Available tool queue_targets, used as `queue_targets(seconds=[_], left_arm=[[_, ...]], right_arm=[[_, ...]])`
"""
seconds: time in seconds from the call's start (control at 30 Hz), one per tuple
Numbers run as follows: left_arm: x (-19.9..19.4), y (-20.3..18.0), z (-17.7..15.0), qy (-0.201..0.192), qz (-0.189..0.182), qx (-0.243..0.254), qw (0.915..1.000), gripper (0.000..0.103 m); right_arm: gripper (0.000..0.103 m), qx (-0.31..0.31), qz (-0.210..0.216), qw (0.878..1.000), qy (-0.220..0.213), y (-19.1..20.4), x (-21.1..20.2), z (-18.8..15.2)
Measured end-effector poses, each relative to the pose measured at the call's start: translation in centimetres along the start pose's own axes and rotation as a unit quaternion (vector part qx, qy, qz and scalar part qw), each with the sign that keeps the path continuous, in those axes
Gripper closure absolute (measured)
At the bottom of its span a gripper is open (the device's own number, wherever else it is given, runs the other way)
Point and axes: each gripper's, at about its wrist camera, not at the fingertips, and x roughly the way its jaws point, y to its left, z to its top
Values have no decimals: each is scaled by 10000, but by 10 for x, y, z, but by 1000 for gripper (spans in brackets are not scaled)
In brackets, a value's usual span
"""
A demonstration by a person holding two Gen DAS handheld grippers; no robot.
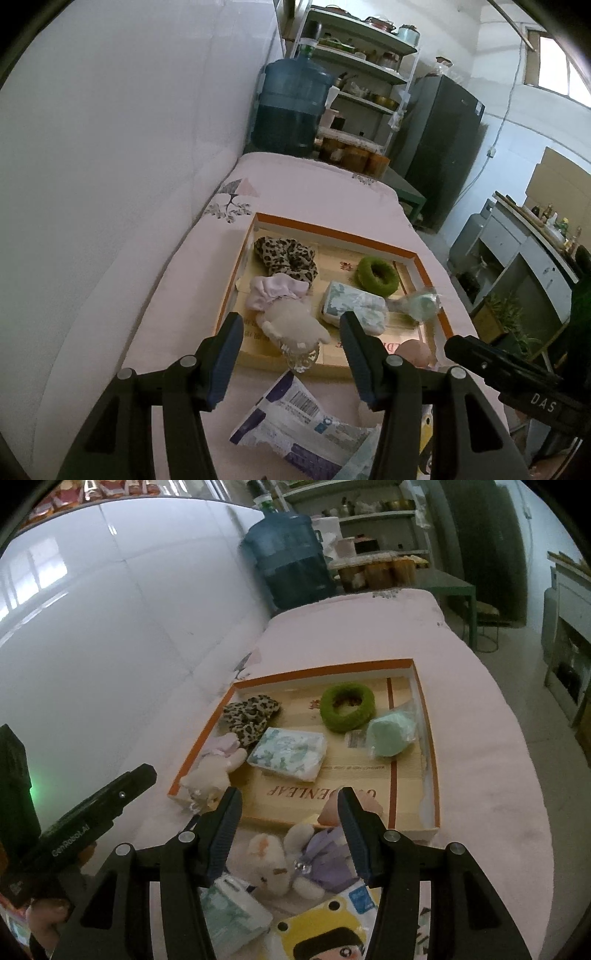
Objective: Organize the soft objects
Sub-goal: 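Withdraw both tools from the tray back toward the pile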
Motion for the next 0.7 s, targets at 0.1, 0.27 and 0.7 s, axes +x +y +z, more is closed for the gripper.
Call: queue_targets(seconds=[0.1, 0.27, 0.7], left_arm=[[-10, -1, -2, -52, -8, 13, 10000, 49], [-24, -2, -5, -139, -3, 62, 9999, 49], [-57, -6, -13, -304, -36, 163, 9994, 49]], right_arm=[[47, -22, 0, 10000, -30, 4, -6, -3], [47, -83, 8, 9999, -65, 12, -16, -8], [47, -231, 20, 9994, -242, 31, -47, -22]])
